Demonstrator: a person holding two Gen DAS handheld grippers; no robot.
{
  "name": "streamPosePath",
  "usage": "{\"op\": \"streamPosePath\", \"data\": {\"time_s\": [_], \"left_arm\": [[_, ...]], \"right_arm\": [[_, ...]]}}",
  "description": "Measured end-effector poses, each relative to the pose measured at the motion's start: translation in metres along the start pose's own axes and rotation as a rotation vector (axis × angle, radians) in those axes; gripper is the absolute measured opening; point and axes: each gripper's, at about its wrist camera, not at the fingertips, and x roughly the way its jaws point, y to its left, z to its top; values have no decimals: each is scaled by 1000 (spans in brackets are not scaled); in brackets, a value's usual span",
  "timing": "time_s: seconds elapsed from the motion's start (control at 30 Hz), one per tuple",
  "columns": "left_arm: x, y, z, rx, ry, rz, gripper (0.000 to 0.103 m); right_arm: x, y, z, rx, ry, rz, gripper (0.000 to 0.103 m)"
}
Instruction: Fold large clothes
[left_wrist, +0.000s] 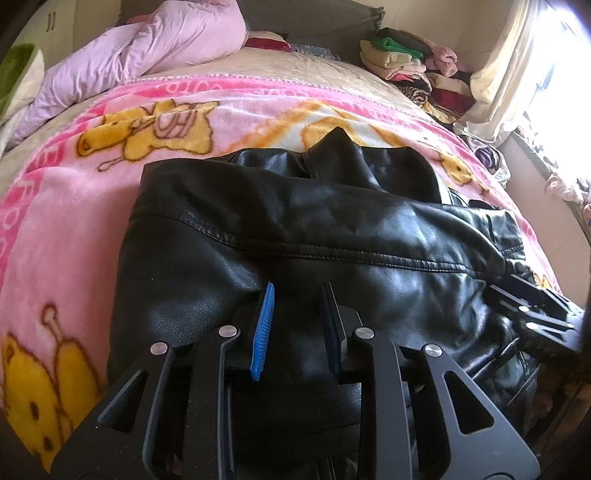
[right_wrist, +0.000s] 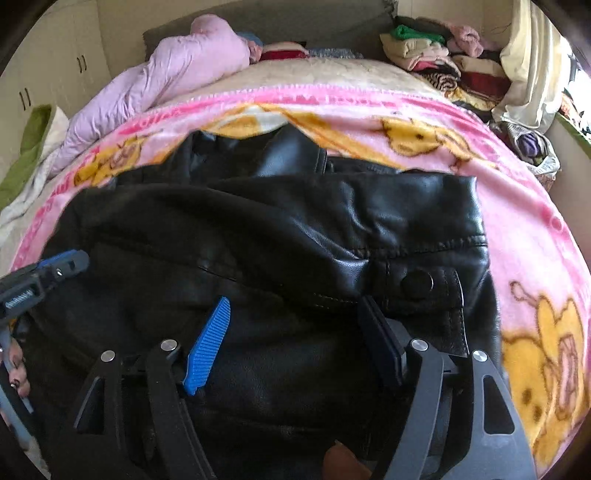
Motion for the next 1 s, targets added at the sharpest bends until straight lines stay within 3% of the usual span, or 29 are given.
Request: {"op": "streamPosePath", "data": {"time_s": [0.3,0.63,0.9,1.0], "left_arm": [[-23,-9,-3,44,-33,-21,24],[-43,-15,-14,55,-55,-28,43],[-25,-16,-22,64,13,4,47],[-25,-16,-23,64,11,-1,50]], "right_arm": [[-54,12,-5,0,-90,106,72],[-52,22,-24,-11,-41,136,72],[-25,16,-42,22,64,138,73],[-27,17,-44,31,51,141,73]]}}
